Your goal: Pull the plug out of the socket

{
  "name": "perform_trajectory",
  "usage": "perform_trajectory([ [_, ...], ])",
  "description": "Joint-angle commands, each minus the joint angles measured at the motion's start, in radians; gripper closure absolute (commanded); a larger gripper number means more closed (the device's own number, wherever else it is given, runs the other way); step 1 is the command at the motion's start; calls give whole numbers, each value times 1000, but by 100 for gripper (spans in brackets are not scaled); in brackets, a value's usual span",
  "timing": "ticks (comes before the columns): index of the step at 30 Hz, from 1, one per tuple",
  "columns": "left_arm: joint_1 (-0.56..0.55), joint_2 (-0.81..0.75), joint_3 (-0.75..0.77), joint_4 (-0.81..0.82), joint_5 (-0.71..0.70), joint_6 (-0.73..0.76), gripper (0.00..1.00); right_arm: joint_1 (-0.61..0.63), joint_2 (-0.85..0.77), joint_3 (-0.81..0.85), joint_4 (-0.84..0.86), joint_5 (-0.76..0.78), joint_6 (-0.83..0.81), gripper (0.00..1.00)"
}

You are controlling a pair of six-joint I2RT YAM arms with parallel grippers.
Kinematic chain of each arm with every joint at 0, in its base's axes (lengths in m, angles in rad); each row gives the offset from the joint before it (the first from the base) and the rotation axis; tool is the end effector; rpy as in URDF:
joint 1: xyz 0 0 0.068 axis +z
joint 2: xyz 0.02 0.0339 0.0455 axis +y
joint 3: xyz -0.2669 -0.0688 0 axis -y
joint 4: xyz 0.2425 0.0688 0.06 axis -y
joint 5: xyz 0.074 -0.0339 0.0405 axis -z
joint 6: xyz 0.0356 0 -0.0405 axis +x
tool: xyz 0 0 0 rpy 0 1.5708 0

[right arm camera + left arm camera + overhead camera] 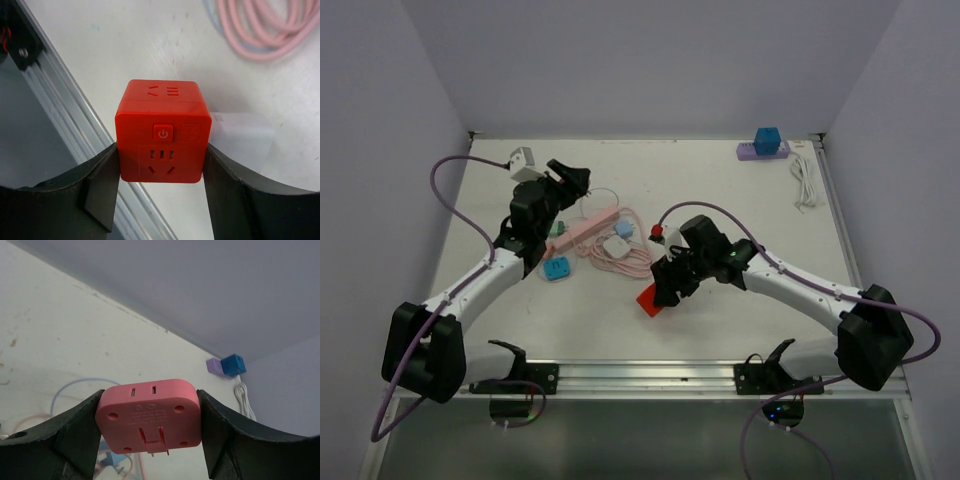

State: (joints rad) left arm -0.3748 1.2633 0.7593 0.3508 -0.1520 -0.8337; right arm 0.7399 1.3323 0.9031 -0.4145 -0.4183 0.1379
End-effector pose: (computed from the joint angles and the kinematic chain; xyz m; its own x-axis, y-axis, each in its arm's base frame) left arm 0.2704 -0.1006 0.2866 -0.2603 -0.6841 -0.6814 0.0445 0.6965 -0.7162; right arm 0.1920 0.1949 0.2469 -0.6586 -0.4312 -0.6167 -0.7319 0.5574 0.3920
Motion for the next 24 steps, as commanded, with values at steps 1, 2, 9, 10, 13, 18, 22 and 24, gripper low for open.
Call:
perform_trajectory([
  [1,74,-13,51,97,-52,51,47,6,-30,-7,-69,-65,-9,100],
  [2,86,-13,52,96,-44,57,46,6,-33,-10,-69,-60,-9,100],
  [9,97,16,3,11,75,88,35,6,-62,28,-87,-16,-6,100],
  [10,97,19,-14,2,94,90,34,6,-68,33,-87,-7,-6,100],
  [13,96,21,-50,-36,184,102,32,6,-73,49,-89,32,-6,100],
  [18,62,27,-95,-136,233,137,32,6,-64,71,-83,64,-3,100],
  [22,-33,60,-104,-213,158,165,29,7,-48,80,-70,79,6,100],
  [24,-58,105,-106,-228,155,157,29,6,-45,85,-63,84,14,100],
])
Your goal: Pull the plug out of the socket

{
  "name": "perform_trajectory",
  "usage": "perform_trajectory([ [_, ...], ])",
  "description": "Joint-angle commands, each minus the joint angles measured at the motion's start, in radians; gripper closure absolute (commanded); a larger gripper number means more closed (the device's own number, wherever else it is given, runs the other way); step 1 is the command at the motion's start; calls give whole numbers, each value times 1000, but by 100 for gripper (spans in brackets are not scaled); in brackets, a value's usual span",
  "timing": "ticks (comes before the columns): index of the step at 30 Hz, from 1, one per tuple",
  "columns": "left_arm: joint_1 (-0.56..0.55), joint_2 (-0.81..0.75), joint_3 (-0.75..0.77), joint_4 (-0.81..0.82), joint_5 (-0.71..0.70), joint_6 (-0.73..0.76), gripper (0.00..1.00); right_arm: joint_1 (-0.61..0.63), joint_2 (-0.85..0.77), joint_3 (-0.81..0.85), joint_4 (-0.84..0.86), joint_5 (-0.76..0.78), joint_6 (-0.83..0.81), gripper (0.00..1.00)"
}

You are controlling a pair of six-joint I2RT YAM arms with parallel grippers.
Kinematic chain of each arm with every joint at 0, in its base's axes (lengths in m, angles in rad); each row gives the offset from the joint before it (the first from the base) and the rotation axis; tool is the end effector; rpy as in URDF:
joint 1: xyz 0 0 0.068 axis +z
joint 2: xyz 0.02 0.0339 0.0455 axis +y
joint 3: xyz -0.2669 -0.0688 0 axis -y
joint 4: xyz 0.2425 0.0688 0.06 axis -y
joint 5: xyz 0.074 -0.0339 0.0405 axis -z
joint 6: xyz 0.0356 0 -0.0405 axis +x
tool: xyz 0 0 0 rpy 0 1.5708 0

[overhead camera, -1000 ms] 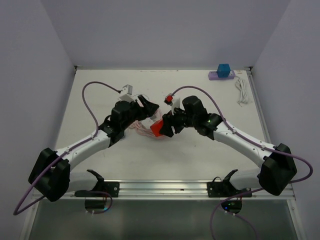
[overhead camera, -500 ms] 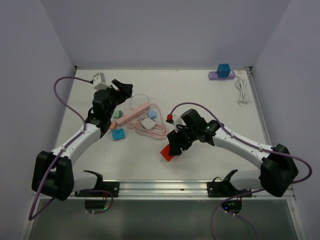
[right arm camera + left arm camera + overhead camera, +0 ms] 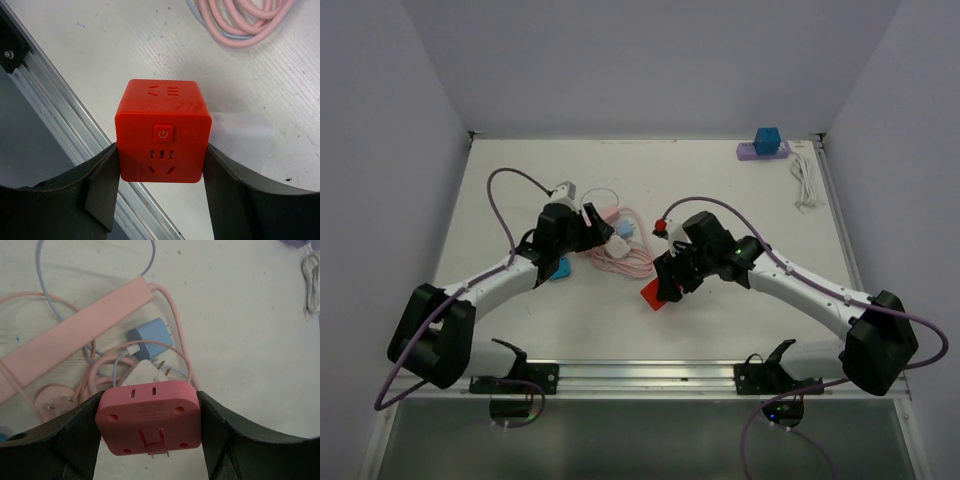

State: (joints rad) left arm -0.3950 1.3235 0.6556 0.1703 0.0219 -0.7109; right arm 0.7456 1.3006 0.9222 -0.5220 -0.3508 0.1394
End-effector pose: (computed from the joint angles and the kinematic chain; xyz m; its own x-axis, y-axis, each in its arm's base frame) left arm 0.2568 -0.1079 0.2169 -0.5965 -0.4581 -0.6591 0.0175 0.8135 -0.5813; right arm 0.1849 0.1874 0.2527 -0.6804 -0.4507 -0.5779 -0.7063 0.6137 0.3530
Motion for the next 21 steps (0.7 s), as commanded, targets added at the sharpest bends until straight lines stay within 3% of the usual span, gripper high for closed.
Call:
perform_trajectory([
  [1,-47,61,-1,-45,-17,31,28,0,-12,66,48,18,15,100],
  [6,-51,222,51,-32,-78,33,28,0,-12,76,47,41,20,100],
  [15,-41,486,349,-63,-155,114,20,1,-26,72,40,84,28,100],
  [21,-21,517,458,-126,-125,152,10,0,-27,101,27,119,25,100],
])
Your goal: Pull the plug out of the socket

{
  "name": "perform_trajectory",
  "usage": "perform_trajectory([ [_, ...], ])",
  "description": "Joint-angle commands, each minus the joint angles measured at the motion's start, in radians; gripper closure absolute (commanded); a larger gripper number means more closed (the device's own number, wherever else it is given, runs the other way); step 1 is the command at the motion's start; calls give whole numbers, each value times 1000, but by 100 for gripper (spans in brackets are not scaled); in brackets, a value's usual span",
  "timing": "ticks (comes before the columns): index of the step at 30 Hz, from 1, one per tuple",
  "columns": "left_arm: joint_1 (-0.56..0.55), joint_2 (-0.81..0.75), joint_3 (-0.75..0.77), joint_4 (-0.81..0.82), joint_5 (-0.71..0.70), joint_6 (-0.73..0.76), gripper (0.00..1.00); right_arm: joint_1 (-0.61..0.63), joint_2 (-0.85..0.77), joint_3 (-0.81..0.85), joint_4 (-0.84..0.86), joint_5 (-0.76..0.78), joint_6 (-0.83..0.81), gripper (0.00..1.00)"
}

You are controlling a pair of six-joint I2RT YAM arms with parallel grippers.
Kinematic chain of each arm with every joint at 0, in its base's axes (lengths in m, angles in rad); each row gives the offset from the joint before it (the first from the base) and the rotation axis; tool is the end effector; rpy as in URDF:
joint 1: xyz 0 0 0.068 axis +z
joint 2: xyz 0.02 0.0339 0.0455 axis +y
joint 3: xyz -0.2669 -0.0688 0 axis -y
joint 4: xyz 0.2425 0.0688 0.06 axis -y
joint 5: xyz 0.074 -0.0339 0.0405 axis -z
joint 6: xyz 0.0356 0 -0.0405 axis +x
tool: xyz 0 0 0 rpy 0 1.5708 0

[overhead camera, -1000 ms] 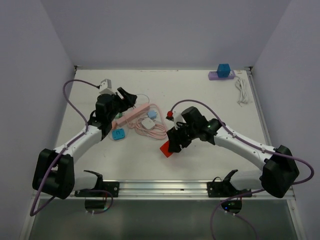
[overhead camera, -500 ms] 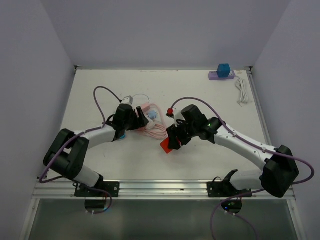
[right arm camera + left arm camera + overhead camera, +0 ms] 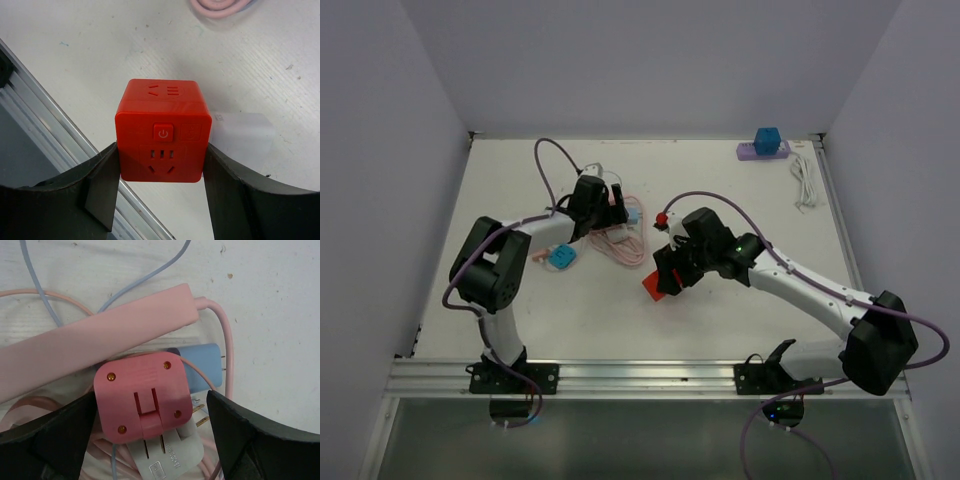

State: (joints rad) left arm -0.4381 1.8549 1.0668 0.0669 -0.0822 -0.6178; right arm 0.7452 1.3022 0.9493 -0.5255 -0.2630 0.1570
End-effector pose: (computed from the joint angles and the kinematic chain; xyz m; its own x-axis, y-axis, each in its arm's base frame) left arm 0.3549 -0.1630 0.1678 -0.7000 -0.3096 -0.6436 -0.0472 0.9193 -0.3908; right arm 0.1897 0.1876 0.2599 -0.6802 -0.4222 -0.5992 -0.6788 0.6714 0.2975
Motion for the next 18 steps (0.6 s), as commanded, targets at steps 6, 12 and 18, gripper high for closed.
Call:
perform_trajectory([
  [6,21,-203,-30,-52,41,61,0,-1,-27,100,56,79,36,100],
  [12,19,-425,-116,-133,106,81,0,0,11,124,110,82,75,100],
  [18,13,-614,-255,-141,194,147,0,2,117,190,47,113,98,100],
])
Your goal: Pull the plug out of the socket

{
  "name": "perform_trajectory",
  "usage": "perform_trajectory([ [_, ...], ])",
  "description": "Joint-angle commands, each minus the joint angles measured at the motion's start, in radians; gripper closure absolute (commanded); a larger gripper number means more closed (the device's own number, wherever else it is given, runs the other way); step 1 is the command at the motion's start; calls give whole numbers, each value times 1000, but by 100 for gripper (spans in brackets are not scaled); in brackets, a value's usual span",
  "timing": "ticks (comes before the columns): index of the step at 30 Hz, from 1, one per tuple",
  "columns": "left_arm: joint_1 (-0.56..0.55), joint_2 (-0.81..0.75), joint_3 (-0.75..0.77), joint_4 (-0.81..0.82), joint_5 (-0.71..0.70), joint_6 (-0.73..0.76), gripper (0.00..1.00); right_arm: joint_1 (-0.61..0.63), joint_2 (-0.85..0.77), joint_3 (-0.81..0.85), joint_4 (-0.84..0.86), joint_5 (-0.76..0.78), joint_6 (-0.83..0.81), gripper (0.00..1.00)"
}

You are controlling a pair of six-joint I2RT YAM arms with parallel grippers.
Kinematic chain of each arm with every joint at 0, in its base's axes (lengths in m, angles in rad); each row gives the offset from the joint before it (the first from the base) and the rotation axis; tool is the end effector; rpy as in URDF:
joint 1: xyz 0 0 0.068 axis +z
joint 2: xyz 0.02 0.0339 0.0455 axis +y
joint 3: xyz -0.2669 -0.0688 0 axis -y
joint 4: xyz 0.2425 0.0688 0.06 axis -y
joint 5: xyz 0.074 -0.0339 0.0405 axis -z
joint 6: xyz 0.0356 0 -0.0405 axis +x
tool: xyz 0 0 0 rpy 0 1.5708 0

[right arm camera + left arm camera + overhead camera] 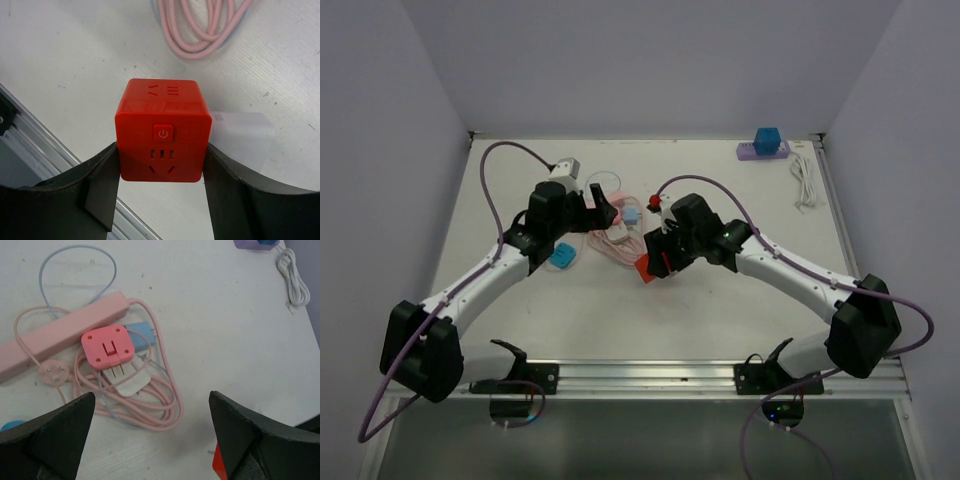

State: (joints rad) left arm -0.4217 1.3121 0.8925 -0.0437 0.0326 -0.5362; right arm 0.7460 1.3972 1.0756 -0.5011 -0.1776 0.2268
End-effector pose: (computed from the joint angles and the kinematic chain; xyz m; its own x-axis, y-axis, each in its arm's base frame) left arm 0.2693 -0.1221 0.2785 -0.5731 -0.3025 -0.7616 0.1662 0.8671 -0.4695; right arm 0.2139 0.2063 0.2767 -0.6946 -0.3405 -0.6337 -0.6159 0.7367 0.2791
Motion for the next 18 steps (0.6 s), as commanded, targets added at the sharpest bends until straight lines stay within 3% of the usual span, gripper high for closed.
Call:
perform_trajectory([
  [1,-5,-95,-104,-22,88,74,0,7,32,73,-11,61,29,100],
  [6,-8,-269,-260,27,107,119,0,24,135,126,-105,147,39,100],
  [14,-9,-430,-345,-16,85,177,0,58,227,121,-93,207,68,99],
  [16,-9,-435,-348,-28,93,183,0,59,235,116,-82,208,71,93],
  [18,-9,-445,-349,-38,104,183,0,59,238,110,-68,202,71,79],
])
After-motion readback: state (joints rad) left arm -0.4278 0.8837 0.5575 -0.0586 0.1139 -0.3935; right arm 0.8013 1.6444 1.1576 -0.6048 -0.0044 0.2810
